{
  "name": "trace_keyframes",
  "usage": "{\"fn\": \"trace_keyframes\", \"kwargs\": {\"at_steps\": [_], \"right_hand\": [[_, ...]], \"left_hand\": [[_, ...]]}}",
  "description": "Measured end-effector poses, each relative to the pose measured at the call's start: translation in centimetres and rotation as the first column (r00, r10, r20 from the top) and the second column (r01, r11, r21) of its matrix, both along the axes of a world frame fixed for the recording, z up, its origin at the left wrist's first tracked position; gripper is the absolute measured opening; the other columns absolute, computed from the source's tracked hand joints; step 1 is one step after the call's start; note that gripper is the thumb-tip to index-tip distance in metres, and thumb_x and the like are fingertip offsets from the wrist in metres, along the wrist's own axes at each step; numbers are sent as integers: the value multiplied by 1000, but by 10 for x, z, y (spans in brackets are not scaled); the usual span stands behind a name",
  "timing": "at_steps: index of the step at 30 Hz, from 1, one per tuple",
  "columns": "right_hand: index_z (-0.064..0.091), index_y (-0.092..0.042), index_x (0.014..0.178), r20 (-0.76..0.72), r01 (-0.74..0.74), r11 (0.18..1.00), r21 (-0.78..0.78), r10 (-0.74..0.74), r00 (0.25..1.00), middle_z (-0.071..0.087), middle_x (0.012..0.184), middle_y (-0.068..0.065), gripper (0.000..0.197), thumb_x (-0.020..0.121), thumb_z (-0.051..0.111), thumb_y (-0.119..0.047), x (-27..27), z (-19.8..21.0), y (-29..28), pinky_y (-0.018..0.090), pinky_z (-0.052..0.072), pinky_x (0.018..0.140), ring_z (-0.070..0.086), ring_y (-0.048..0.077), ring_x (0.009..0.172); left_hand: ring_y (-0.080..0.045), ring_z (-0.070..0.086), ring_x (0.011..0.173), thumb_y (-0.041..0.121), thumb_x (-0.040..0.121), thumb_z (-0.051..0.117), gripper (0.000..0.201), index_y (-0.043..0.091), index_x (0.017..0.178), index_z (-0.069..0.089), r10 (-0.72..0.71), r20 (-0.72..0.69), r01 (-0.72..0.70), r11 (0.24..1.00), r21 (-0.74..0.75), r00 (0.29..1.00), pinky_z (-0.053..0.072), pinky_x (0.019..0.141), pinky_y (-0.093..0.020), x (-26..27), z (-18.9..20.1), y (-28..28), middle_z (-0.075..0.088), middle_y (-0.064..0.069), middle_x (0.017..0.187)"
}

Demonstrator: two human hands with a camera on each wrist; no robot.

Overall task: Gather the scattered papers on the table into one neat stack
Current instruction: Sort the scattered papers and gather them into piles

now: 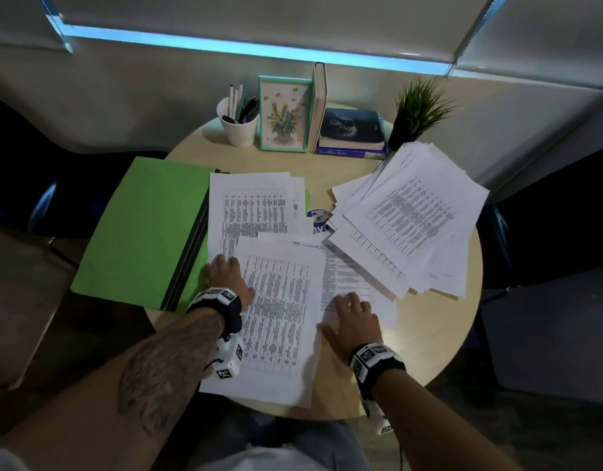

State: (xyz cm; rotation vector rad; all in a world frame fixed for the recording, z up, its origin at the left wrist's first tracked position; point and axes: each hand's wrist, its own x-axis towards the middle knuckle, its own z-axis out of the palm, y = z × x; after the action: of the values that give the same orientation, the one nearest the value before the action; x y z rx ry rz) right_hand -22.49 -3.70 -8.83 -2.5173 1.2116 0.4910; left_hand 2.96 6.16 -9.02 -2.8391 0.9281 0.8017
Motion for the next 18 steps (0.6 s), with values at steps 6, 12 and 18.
{"fn": "trace_keyframes", "kwargs": {"at_steps": [6, 12, 18], "right_hand": [[44, -24, 136, 82, -96, 995, -11, 96, 992, 42, 142, 5, 49, 91, 49, -41, 5, 7, -8, 44, 40, 103, 37, 29, 131], [20, -30, 147, -32, -65, 997, 48, 67, 997, 13, 159, 3, 73, 86, 50, -56, 8, -3, -19, 52, 37, 107, 18, 35, 144], [37, -25, 134, -58, 6, 1000, -30, -8, 998, 42, 132, 6, 66, 82, 50, -63, 9, 4, -17, 44, 47, 88, 41, 31, 120]], "left_hand": [[-38, 7, 145, 43, 82, 63, 87, 17, 151, 17, 48, -23, -47, 998, 28, 999, 15, 120, -47, 6, 0, 0, 5, -10, 160], [-37, 8, 146, 49, 82, 63, 89, 15, 151, 17, 41, -31, -41, 999, 2, 999, 17, 119, -47, 6, 1, 7, 7, -9, 160], [-36, 25, 137, 55, 79, 64, 80, 10, 139, 35, 45, 12, -45, 999, -14, 999, 28, 113, -47, 4, 4, 10, 26, -14, 148]]}}
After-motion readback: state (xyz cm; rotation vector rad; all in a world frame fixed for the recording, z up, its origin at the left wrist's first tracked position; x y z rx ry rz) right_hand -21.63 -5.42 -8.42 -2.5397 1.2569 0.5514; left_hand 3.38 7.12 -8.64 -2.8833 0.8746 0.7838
